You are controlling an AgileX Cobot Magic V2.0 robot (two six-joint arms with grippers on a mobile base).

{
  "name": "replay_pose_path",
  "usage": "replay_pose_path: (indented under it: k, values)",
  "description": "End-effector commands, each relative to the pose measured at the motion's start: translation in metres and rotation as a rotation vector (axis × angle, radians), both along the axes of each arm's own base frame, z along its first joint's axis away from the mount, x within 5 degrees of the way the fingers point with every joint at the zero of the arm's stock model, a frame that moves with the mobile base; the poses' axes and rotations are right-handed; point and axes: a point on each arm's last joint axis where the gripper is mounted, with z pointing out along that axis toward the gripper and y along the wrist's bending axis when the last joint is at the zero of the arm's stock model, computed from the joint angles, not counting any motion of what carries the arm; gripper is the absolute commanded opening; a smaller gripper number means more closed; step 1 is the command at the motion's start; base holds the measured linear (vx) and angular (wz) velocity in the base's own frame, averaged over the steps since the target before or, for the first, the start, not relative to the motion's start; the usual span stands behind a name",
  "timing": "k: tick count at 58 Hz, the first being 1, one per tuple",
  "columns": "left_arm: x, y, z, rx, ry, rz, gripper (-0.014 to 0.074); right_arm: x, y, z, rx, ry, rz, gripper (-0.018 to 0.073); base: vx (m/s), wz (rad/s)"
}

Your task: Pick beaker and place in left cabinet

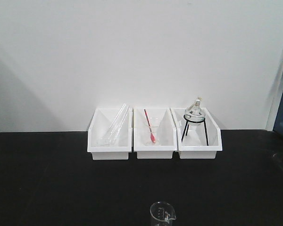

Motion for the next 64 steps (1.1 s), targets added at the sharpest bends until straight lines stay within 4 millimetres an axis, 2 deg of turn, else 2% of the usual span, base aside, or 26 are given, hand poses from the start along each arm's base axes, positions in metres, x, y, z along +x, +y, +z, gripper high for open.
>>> replay_pose_path:
  k: [1, 22, 26, 33, 38, 42, 49, 55, 58, 64]
  values:
    - [-0.001, 0.000, 0.003, -0.033, -0.079, -0.002, 0.0001, 0.000, -0.001, 0.007, -0.007, -0.096, -0.009, -0.0006, 0.00, 0.00]
    - [-0.001, 0.000, 0.003, -0.033, -0.079, -0.002, 0.0001, 0.000, -0.001, 0.007, 0.010, -0.100, -0.008, -0.0006, 0.00, 0.00]
    - [-0.001, 0.000, 0.003, -0.033, -0.079, -0.002, 0.0001, 0.000, -0.001, 0.014, -0.016, -0.173, -0.011, -0.0006, 0.00, 0.00]
    - [-0.001, 0.000, 0.003, -0.033, -0.079, -0.002, 0.0001, -0.007, 0.000, 0.047, -0.051, -0.463, -0.009, -0.0006, 0.00, 0.00]
    - [-0.001, 0.000, 0.003, -0.033, -0.079, -0.002, 0.0001, -0.009, 0.000, 0.073, -0.049, -0.510, -0.011, -0.0006, 0.00, 0.00]
    - [-0.001, 0.000, 0.003, -0.033, -0.079, -0.002, 0.0001, -0.004, 0.000, 0.096, -0.076, -0.495, -0.015, -0.0006, 0.00, 0.00]
    - [-0.001, 0.000, 0.003, -0.033, -0.079, -0.002, 0.0001, 0.027, 0.003, 0.139, -0.158, -0.432, -0.018, -0.0006, 0.00, 0.00]
    - [-0.001, 0.000, 0.003, -0.033, -0.079, -0.002, 0.0001, 0.069, 0.006, 0.167, -0.185, -0.361, -0.012, -0.0006, 0.00, 0.00]
    - [-0.001, 0.000, 0.003, -0.033, -0.079, -0.002, 0.0001, 0.093, 0.008, 0.173, -0.189, -0.310, -0.007, -0.0006, 0.00, 0.00]
    - [-0.001, 0.000, 0.003, -0.033, -0.079, -0.002, 0.0001, 0.126, 0.011, 0.182, -0.192, -0.264, -0.002, -0.0006, 0.00, 0.00]
